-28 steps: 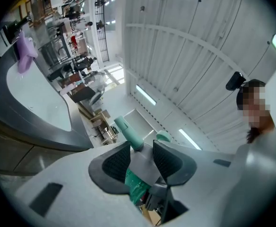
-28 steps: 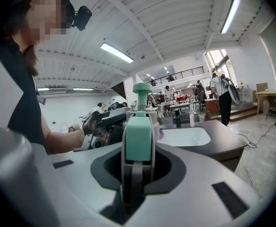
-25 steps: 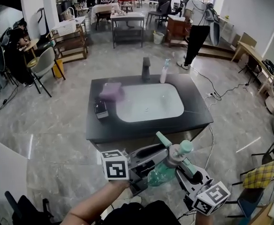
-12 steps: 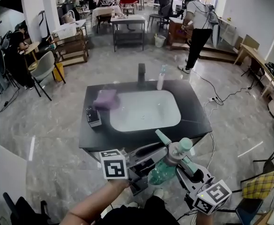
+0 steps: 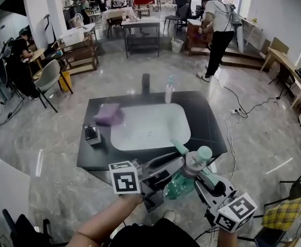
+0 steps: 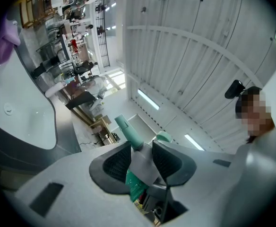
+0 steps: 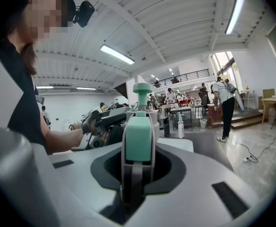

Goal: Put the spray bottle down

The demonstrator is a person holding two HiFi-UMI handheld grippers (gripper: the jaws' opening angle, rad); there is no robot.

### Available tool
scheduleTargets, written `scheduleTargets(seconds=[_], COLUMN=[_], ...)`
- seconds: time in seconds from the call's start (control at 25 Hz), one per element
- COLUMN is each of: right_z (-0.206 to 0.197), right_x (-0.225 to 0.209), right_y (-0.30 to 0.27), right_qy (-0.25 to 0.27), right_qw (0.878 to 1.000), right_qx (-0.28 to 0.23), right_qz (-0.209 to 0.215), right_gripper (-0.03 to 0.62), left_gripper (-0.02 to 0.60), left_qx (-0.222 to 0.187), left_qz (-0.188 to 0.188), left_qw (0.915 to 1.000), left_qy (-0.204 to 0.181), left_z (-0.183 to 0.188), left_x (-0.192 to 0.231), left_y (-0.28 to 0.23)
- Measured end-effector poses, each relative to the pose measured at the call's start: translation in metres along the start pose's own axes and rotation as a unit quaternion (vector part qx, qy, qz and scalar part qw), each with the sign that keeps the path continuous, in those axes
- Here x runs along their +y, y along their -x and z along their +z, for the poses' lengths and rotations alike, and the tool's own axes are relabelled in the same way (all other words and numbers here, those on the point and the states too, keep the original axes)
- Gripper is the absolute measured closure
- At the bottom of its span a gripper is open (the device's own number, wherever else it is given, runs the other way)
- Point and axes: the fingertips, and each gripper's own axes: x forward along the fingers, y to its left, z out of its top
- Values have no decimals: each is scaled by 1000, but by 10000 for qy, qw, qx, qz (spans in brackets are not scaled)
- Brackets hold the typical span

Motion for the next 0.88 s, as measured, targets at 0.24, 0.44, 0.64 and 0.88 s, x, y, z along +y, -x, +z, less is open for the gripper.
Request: scheduleTargets(seconds=[0.24,0.44,0.64,0.88], right_z=[9,11,14,13], right_x=[-32,-56,-78,-98], right_y=[6,7,12,11], right_qy=[15,61,12,19], right_qw=[9999,9997,9994,9989], right_qx=[6,-8,15,32], right_qz=[134,234,342,472], right_gripper=[534,535,534,535], left_gripper=[453,453,453,453], left_qx=[-57,-143,-203,-281], left_qz=[97,158,272,358], left_qw=[9999,9996,9992,9987], left_qy=[-107,-188,-230,-238], left_z=[4,4,4,4], left_x=[7,16,22,32], left_y=[-31,-52,-72,-87])
